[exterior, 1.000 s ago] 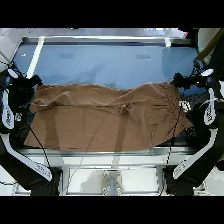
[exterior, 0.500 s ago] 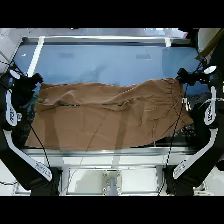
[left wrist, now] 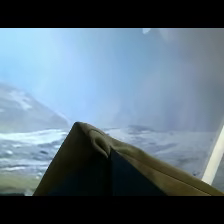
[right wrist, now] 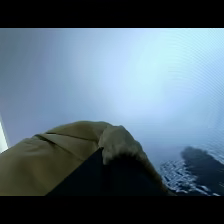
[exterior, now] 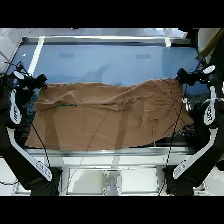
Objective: Fold the clothes and pants, and hang the long-sleeved shirts on hangers.
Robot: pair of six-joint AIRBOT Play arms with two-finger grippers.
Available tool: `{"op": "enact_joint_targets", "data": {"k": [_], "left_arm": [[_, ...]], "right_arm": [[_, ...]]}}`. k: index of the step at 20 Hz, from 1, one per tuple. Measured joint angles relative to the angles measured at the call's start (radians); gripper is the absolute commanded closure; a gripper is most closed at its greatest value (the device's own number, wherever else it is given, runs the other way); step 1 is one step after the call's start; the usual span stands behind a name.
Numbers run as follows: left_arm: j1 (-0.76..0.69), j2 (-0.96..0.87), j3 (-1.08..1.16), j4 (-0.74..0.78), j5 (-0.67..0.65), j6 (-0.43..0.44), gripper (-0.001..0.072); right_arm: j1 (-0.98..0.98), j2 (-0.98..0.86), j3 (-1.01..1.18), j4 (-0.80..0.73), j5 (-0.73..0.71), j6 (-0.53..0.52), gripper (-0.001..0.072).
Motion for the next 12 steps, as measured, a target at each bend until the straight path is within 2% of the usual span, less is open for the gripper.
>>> {"op": "enact_joint_targets", "data": {"k": [4,12], "left_arm": [[-0.008,0.0,0.063,-0.01,0.017,0.01,0.0696],[-0.015,0.0,0.164,0.002,0.031,-0.048,0.0696]], "right_arm": [[-0.008,0.0,0.0,-0.016,0.023,0.002,0.0679],[-0.03,0.0,0.0,-0.058,-0.002,0.047,0.068]]}}
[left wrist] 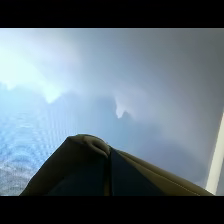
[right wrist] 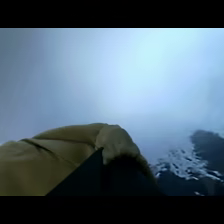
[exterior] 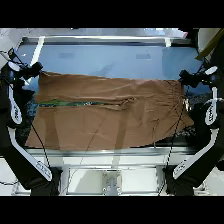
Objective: Fold the clothes and pants, and hang the long-sleeved shirts on hangers.
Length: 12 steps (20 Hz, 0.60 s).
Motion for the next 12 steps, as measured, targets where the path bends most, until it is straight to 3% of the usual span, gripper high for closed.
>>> {"op": "enact_joint_targets", "data": {"k": [8,9,10,11,12], "left_arm": [[-0.008,-0.025,0.01,0.031,0.055,-0.069,0.0692],[-0.011,-0.03,0.01,0.032,0.066,-0.075,0.0495],[-0.015,-0.035,0.01,0.037,0.076,-0.079,0.0192],[-0.018,-0.039,0.01,0.039,0.083,-0.085,0.0132],[-0.019,-0.04,0.011,0.038,0.088,-0.092,0.0132]], "right_arm": [[0.002,-0.005,0.0,-0.021,-0.109,0.124,0.0679],[0.005,-0.01,0.0,-0.023,-0.118,0.132,0.065],[0.008,-0.015,0.0,-0.024,-0.123,0.14,0.0505],[0.012,-0.018,0.0,-0.027,-0.132,0.143,0.0387],[0.015,-0.021,0.0,-0.027,-0.132,0.145,0.0371]]}}
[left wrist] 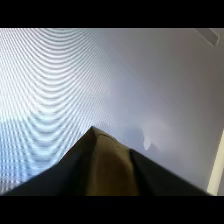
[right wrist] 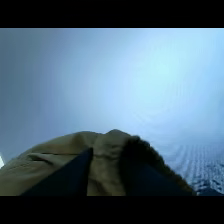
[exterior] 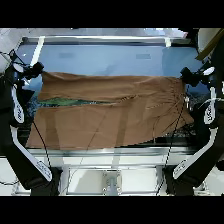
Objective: Fold the clothes and pants, and hang the long-sleeved shirts on hangers.
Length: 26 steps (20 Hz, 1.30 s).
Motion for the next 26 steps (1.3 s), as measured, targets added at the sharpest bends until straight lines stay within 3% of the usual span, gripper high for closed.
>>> {"op": "enact_joint_targets", "data": {"k": [4,5,6,10,13,17,21,25,26], "left_arm": [[0.024,0.063,0.005,-0.01,-0.042,-0.028,0.0137],[0.039,0.097,0.005,-0.009,-0.08,-0.028,0.0206],[0.055,0.139,0.005,0.004,-0.14,-0.024,0.0266],[0.104,0.344,-0.051,0.195,-0.457,-0.001,0.0267],[0.133,0.575,-0.282,0.346,-0.598,0.002,0.0267],[0.22,0.948,-0.789,0.432,-0.571,-0.061,0.0269],[0.469,1.243,-1.177,0.459,-0.554,-0.127,0.0352],[0.859,1.29,-1.3,0.346,-0.617,0.003,0.0346],[0.948,1.276,-1.314,0.269,-0.62,0.049,0.0291]], "right_arm": [[-0.017,0.023,0.032,-0.007,0.075,-0.014,0.0371],[-0.031,0.043,0.044,-0.023,0.119,-0.034,0.0371],[-0.048,0.071,0.053,-0.041,0.172,-0.058,0.0371],[-0.12,0.21,0.038,-0.118,0.414,-0.174,0.0371],[-0.184,0.346,-0.098,-0.15,0.529,-0.261,0.0372],[-0.271,0.575,-0.45,-0.137,0.537,-0.35,0.0371],[-0.312,0.745,-0.705,-0.121,0.499,-0.4,0.0368],[-0.324,0.845,-0.794,-0.14,0.515,-0.427,0.0358],[-0.325,0.869,-0.808,-0.144,0.518,-0.433,0.0358]]}}
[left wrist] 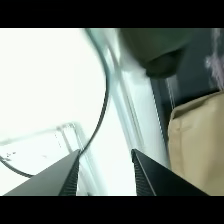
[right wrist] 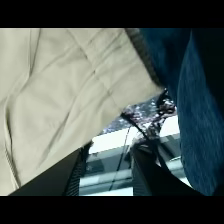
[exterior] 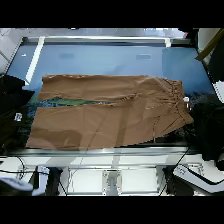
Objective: Fold the clothes and pants, and hang the long-sleeved shirts on hangers.
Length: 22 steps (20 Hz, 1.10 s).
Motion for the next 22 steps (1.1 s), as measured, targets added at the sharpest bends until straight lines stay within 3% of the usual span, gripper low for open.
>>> {"op": "enact_joint_targets", "data": {"k": [1,3,5,6,7,12,15,22], "left_arm": [[0.064,-0.018,-0.01,-0.078,-0.008,0.05,0.0185],[0.146,-0.064,-0.022,-0.212,-0.027,0.153,0.0163],[0.176,-0.11,-0.029,-0.291,-0.039,0.231,0.0166],[0.181,-0.132,-0.031,-0.317,-0.04,0.26,0.0227],[0.181,-0.155,-0.035,-0.339,-0.039,0.29,0.0237],[0.167,-0.249,-0.069,-0.4,0.001,0.394,0.0236],[0.144,-0.305,-0.079,-0.461,0.034,0.46,0.0188],[-0.009,-0.435,-0.083,-0.481,0.063,0.559,0.0196]], "right_arm": [[0.0,0.031,-0.018,-0.003,-0.001,-0.006,0.0337],[-0.003,0.096,-0.068,-0.018,-0.012,-0.012,0.0296],[-0.003,0.161,-0.135,-0.029,-0.033,-0.012,0.0296],[-0.003,0.195,-0.175,-0.031,-0.048,-0.008,0.0296],[-0.003,0.222,-0.217,-0.034,-0.055,-0.002,0.0296],[-0.003,0.319,-0.35,-0.028,-0.06,0.031,0.0296],[-0.003,0.374,-0.373,-0.013,-0.064,0.045,0.0295],[-0.003,0.488,-0.36,-0.016,-0.078,0.067,0.0296]]}}
